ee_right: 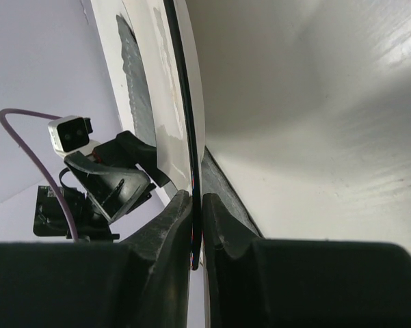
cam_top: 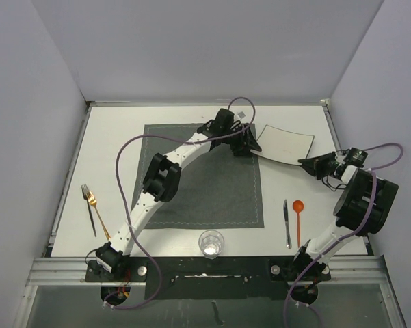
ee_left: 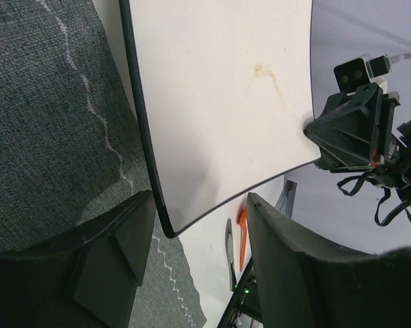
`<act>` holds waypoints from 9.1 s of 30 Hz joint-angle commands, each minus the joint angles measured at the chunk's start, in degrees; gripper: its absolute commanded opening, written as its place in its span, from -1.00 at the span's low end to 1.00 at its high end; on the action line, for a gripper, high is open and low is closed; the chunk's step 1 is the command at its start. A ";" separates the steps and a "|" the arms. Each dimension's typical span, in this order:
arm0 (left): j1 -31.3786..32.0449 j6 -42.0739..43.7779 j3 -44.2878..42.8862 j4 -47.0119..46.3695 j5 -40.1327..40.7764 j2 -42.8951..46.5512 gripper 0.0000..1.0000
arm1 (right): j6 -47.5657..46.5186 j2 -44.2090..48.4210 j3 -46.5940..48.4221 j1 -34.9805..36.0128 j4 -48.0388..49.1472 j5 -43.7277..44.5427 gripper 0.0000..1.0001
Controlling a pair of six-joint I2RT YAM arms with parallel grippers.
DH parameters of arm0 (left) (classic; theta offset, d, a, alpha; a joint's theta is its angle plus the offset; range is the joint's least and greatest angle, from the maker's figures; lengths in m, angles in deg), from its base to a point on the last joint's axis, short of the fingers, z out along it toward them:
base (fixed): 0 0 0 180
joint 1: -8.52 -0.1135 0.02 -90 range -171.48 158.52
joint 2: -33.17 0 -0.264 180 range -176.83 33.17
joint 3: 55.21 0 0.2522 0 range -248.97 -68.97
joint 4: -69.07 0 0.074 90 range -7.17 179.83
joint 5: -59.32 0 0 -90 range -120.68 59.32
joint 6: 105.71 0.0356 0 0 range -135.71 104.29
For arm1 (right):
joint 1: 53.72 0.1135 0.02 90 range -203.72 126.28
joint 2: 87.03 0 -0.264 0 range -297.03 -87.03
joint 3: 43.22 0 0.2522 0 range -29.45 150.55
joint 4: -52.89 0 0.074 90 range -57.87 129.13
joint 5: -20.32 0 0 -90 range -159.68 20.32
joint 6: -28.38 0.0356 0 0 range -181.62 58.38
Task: Set the dinner table for one person
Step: Pick up the plate at the center of the board, then place the plate on the napkin.
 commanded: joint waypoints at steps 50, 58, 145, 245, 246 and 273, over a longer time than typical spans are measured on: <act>2.63 -7.40 2.31 -9.46 -5.89 1.48 -1.00 | 10.63 -4.25 -10.64 4.22 20.52 -2.44 0.11; 2.64 -12.02 3.47 -14.67 -7.80 4.30 -1.00 | 11.59 -4.70 -11.14 4.39 23.16 -0.47 0.13; -8.31 11.08 45.72 -1.78 6.44 46.43 -0.78 | 10.43 -1.21 7.56 7.91 17.93 -6.37 -1.00; -32.35 23.26 73.77 10.19 -1.79 75.49 -0.80 | 30.00 -9.73 -7.79 57.48 57.87 22.89 -1.00; -32.35 23.30 73.77 10.24 -1.75 75.49 -0.80 | 30.62 -10.19 -8.18 57.42 58.84 22.99 -1.00; -32.39 23.16 73.94 10.55 -1.31 75.48 -0.80 | 30.94 -11.69 -10.17 58.56 57.85 24.96 -0.24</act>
